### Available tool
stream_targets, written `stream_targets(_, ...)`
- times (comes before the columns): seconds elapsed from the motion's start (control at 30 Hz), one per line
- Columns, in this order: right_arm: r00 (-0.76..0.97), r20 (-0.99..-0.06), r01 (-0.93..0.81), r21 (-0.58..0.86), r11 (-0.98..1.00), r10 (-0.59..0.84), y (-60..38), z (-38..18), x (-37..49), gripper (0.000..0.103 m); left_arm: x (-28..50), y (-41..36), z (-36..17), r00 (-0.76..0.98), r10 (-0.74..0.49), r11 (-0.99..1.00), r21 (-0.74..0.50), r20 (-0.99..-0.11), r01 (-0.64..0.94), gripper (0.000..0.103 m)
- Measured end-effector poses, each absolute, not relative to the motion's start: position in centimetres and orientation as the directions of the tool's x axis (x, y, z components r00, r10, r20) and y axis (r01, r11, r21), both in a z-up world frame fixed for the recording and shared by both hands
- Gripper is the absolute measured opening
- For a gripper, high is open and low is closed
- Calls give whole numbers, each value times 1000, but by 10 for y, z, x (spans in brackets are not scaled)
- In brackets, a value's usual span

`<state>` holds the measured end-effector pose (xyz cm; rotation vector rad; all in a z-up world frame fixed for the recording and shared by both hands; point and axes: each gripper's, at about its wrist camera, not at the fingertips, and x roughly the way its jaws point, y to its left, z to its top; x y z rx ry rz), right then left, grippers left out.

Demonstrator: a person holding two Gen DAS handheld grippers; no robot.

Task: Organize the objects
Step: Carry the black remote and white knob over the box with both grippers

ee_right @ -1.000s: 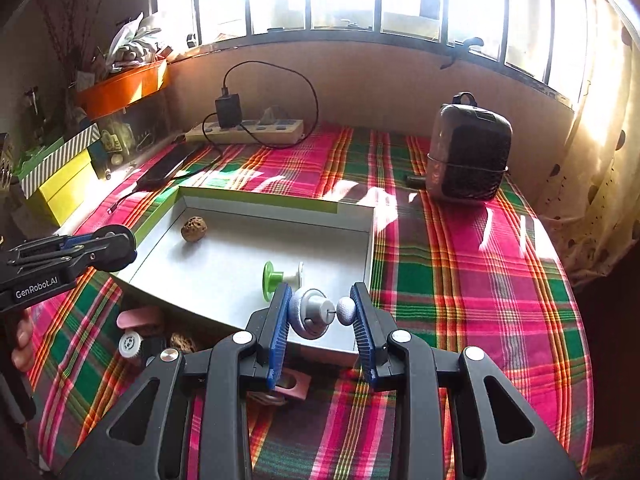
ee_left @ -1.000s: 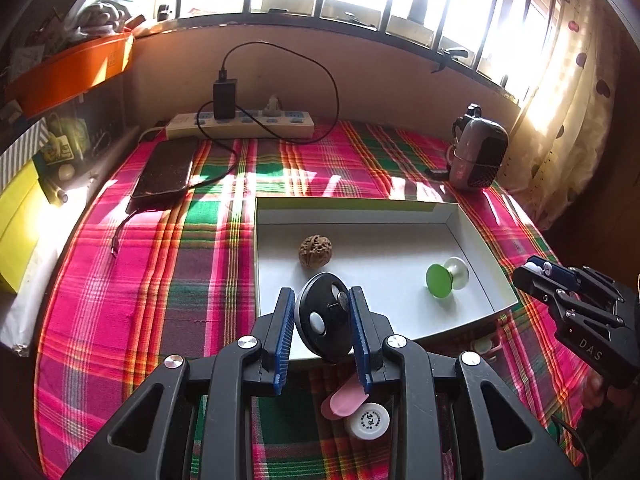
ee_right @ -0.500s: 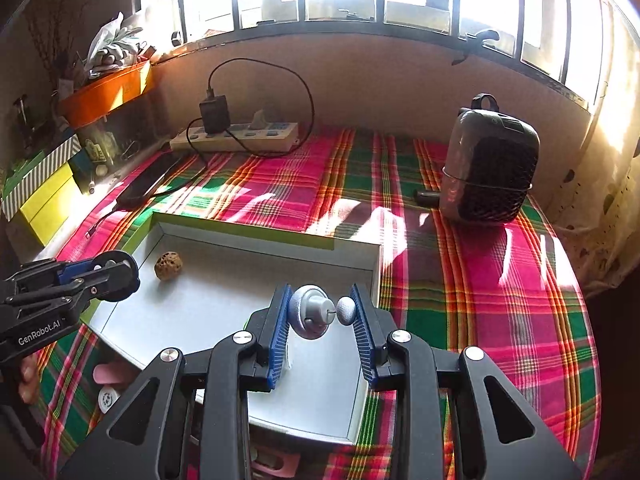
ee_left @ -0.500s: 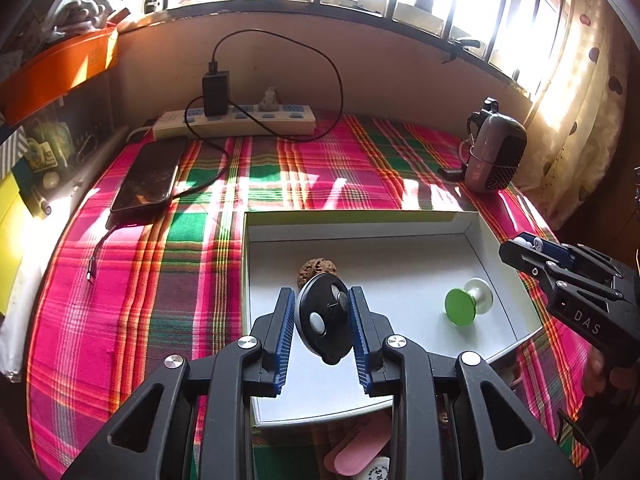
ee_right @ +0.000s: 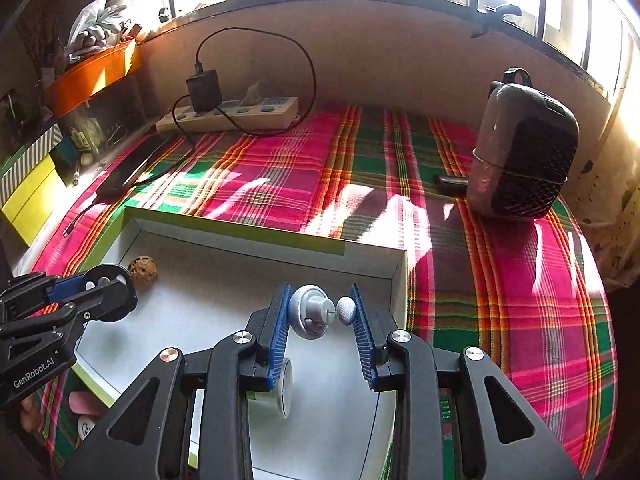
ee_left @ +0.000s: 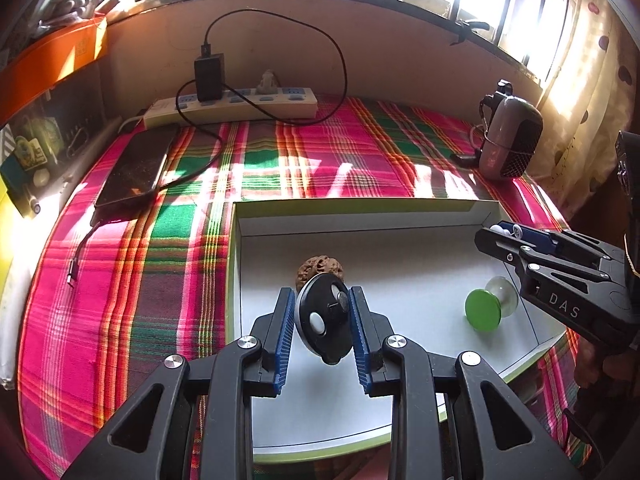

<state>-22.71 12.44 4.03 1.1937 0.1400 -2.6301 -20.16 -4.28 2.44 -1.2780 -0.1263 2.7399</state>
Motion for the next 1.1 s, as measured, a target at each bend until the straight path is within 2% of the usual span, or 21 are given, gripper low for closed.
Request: stream_targets(1.1,-598,-789,267,-33,-963,-139,115,20,-241,32,-210,-35,14,-614,119,-993,-90,-781,-77,25)
